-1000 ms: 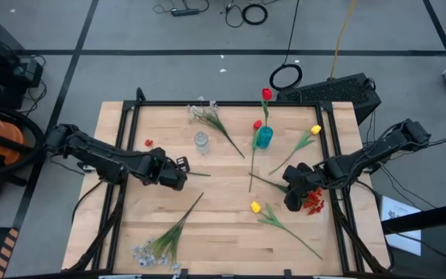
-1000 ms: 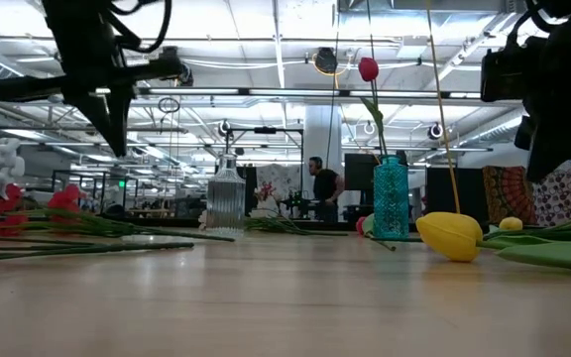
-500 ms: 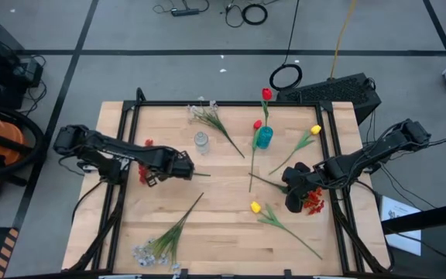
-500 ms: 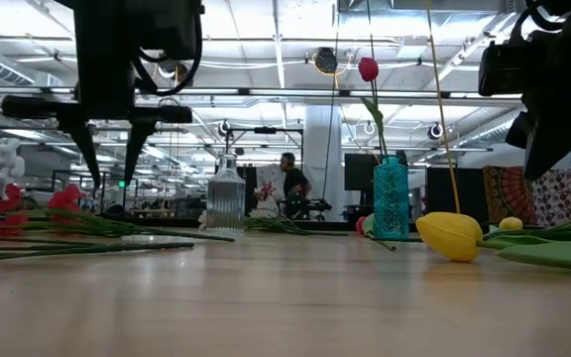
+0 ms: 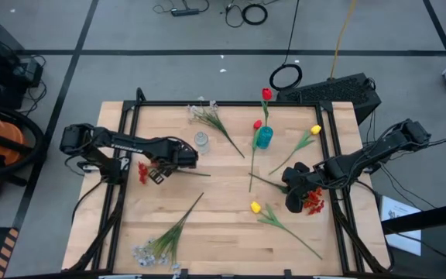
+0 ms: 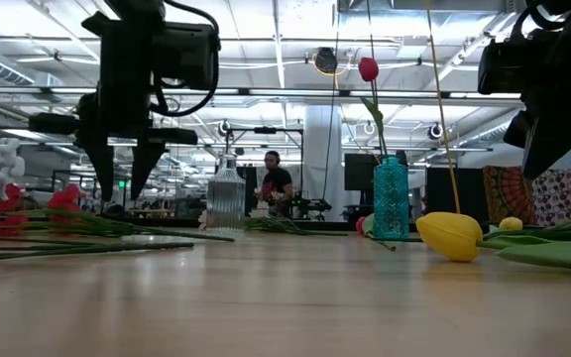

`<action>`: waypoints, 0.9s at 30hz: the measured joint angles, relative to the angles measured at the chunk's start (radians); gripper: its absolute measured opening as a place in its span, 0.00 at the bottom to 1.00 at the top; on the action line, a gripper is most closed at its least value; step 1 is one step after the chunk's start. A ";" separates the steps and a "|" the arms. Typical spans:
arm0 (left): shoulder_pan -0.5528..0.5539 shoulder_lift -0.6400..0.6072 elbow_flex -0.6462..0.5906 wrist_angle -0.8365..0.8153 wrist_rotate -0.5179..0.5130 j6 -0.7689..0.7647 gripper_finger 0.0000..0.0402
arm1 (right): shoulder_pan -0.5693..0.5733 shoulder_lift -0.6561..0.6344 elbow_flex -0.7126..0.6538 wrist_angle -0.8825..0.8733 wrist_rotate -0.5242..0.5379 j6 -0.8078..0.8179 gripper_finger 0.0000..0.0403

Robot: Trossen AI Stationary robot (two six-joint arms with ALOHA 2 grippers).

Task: Sort flowers into vase by color
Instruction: Put the left red flowers into the blue crystal vase

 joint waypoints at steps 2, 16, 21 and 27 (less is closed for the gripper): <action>0.007 0.000 -0.020 0.056 0.034 -0.007 0.37 | 0.000 0.000 0.000 0.000 0.000 0.000 0.00; 0.038 0.021 -0.106 0.163 0.074 -0.006 0.37 | 0.000 0.000 0.000 0.031 0.005 0.000 0.00; 0.037 0.072 -0.118 0.175 0.090 -0.003 0.37 | 0.000 0.000 0.000 0.041 0.006 0.005 0.00; 0.041 0.108 -0.119 0.180 0.087 0.239 0.37 | 0.000 0.001 0.000 0.043 0.006 0.049 0.00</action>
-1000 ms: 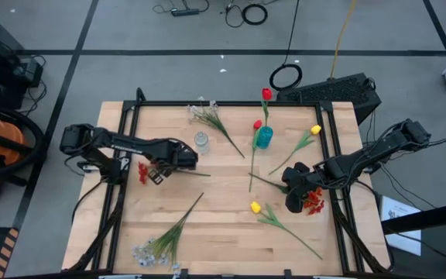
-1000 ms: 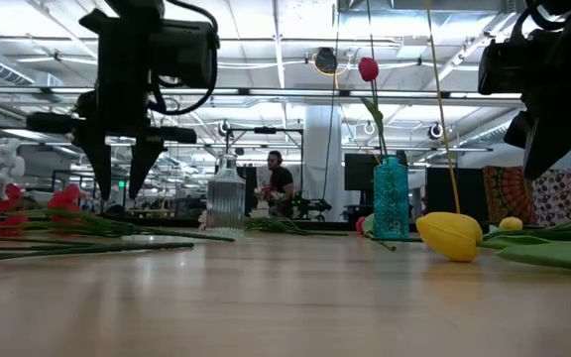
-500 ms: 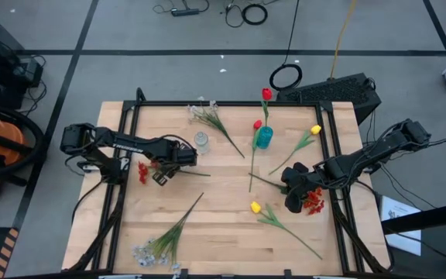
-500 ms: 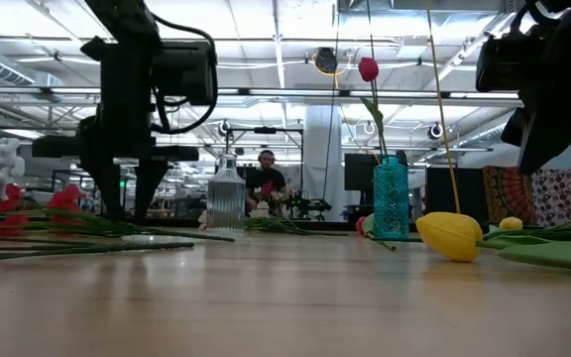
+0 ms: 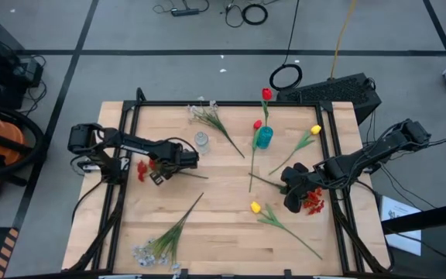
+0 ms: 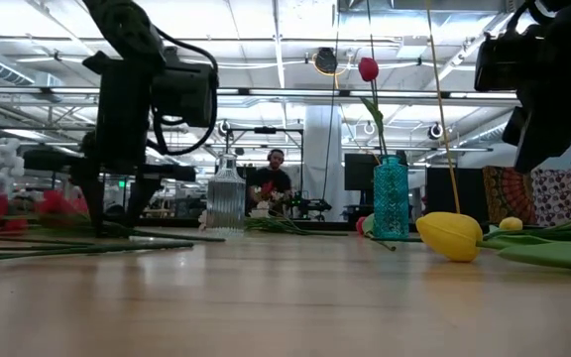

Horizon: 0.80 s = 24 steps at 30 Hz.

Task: Sort flowers into vase by color
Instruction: Put the left red flowers into the blue crystal vase

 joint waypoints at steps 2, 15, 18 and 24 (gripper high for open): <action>-0.001 0.000 0.000 -0.002 -0.014 0.055 0.35 | 0.000 0.000 0.000 0.006 0.000 0.001 0.00; -0.018 -0.031 -0.006 -0.027 -0.035 0.179 0.04 | 0.000 0.000 0.000 0.103 0.000 0.004 0.00; -0.026 -0.084 -0.007 -0.085 -0.114 0.184 0.05 | 0.000 0.000 0.000 0.103 -0.001 0.004 0.00; -0.073 -0.287 0.060 -0.220 -0.391 0.221 0.02 | 0.000 0.000 0.000 0.107 -0.001 0.011 0.00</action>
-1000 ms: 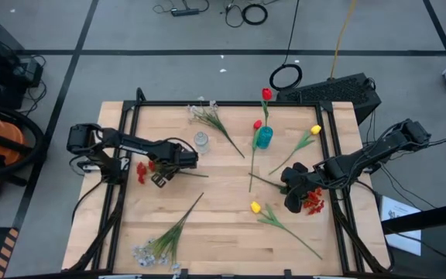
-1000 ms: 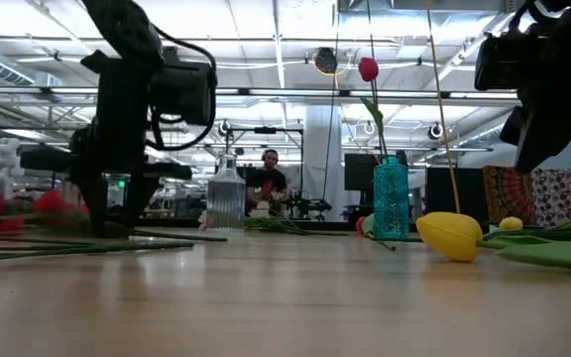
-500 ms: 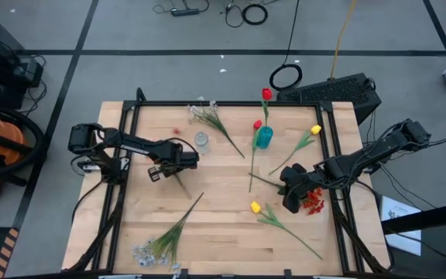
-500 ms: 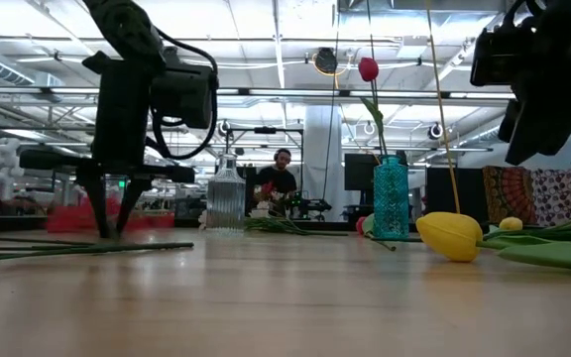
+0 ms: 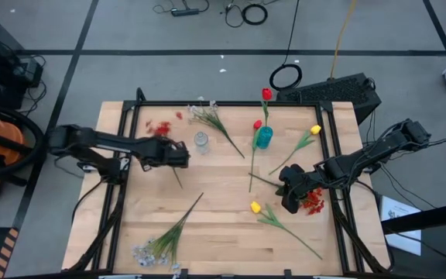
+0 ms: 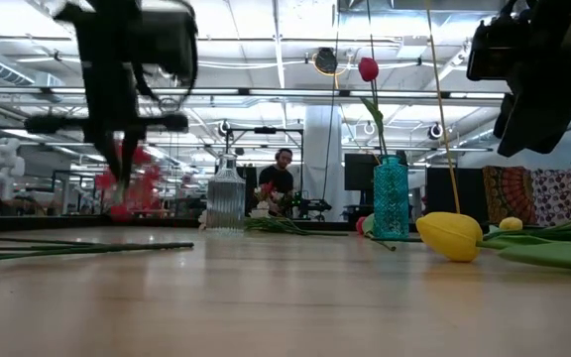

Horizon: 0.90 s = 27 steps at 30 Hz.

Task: Sort flowers into vase by color
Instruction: Put the left red flowers into the blue crystal vase

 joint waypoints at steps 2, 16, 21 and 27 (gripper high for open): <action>-0.024 -0.087 0.034 0.019 -0.120 0.078 0.02 | 0.000 0.000 0.000 -0.001 0.004 0.022 0.00; -0.098 -0.340 0.145 0.812 -0.294 1.577 0.02 | -0.002 0.000 0.000 0.103 0.229 0.073 0.00; -0.064 -0.272 0.145 1.090 -0.069 1.894 0.02 | -0.008 0.000 0.000 0.268 0.255 0.098 0.00; 0.019 -0.168 0.146 1.282 0.343 1.897 0.02 | 0.006 -0.015 0.000 0.528 0.469 -0.013 0.00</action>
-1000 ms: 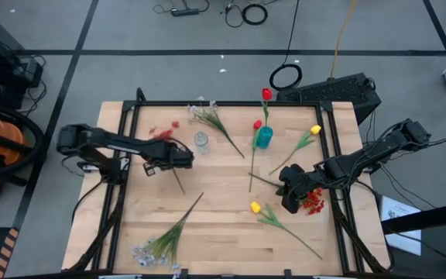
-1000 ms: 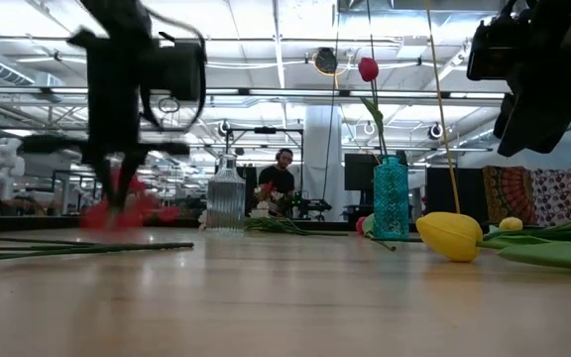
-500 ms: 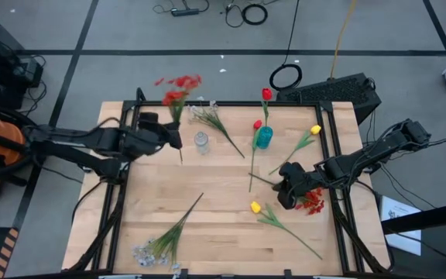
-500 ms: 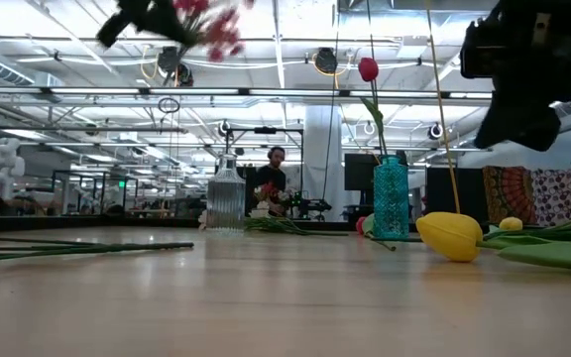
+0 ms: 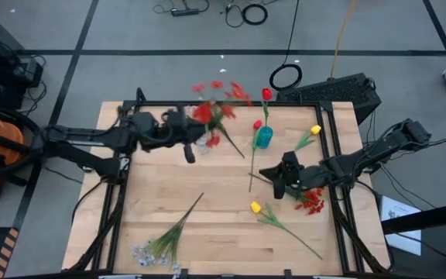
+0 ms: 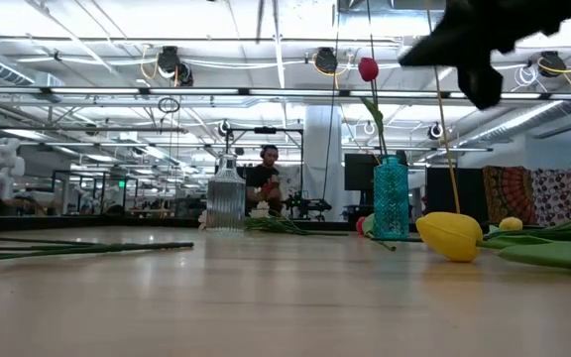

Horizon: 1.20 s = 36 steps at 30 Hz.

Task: Sort flowers into vase by color
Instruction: Put the left red flowers into the blue crystal vase

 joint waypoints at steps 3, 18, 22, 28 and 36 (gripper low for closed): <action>0.025 0.071 0.000 0.089 0.173 -0.060 0.02 | -0.006 -0.010 0.000 0.130 0.012 -0.091 0.00; 0.026 0.251 0.000 0.365 0.312 -0.190 0.02 | -0.029 0.050 0.018 0.493 -0.003 -0.450 0.06; 0.019 0.259 0.000 0.369 0.312 -0.189 0.02 | -0.057 0.097 0.112 0.443 -0.002 -0.517 0.13; 0.020 0.260 0.000 0.369 0.309 -0.189 0.02 | -0.106 0.158 0.271 0.227 -0.002 -0.570 0.24; 0.016 0.260 0.000 0.358 0.309 -0.190 0.02 | -0.124 0.213 0.386 0.143 -0.057 -0.604 0.33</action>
